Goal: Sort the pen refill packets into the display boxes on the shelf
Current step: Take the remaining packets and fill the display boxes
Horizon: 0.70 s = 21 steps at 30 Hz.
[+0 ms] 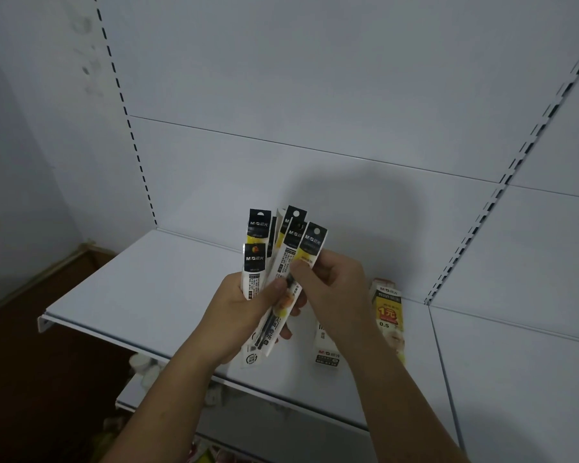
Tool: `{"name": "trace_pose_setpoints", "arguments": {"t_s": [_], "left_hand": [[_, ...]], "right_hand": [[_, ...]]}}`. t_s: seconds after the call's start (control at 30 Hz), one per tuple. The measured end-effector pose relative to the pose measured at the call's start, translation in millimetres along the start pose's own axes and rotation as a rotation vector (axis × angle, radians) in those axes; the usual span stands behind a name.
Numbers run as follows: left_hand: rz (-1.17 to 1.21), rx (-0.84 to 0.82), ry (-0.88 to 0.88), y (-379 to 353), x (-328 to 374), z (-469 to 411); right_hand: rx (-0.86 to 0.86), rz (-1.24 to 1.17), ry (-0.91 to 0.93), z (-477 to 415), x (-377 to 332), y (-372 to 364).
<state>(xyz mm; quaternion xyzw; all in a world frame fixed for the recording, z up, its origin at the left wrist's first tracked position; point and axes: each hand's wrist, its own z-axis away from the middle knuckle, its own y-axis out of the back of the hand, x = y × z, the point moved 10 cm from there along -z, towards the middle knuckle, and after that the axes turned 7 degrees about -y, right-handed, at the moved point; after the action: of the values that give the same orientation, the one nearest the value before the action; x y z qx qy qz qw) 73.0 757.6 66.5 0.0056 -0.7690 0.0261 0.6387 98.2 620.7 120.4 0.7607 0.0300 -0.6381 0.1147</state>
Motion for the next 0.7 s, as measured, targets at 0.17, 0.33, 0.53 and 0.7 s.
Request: {"name": "trace_pose_setpoints", "arguments": {"t_s": [0.17,0.33,0.53,0.7], "left_hand": [[-0.021,0.015,0.011,1,-2,0],[0.027,-0.008,0.046,2,-13,-2],[0.03,0.034,-0.03,10,-7,-4],[-0.095,0.115,-0.043,28,-6,-4]], "right_hand": [[0.013,0.099,0.044,-3,2,2],[0.06,0.094,0.027,-6,5,10],[0.053,0.086,0.028,-8,8,8],[0.17,0.061,0.011,-11,8,32]]}}
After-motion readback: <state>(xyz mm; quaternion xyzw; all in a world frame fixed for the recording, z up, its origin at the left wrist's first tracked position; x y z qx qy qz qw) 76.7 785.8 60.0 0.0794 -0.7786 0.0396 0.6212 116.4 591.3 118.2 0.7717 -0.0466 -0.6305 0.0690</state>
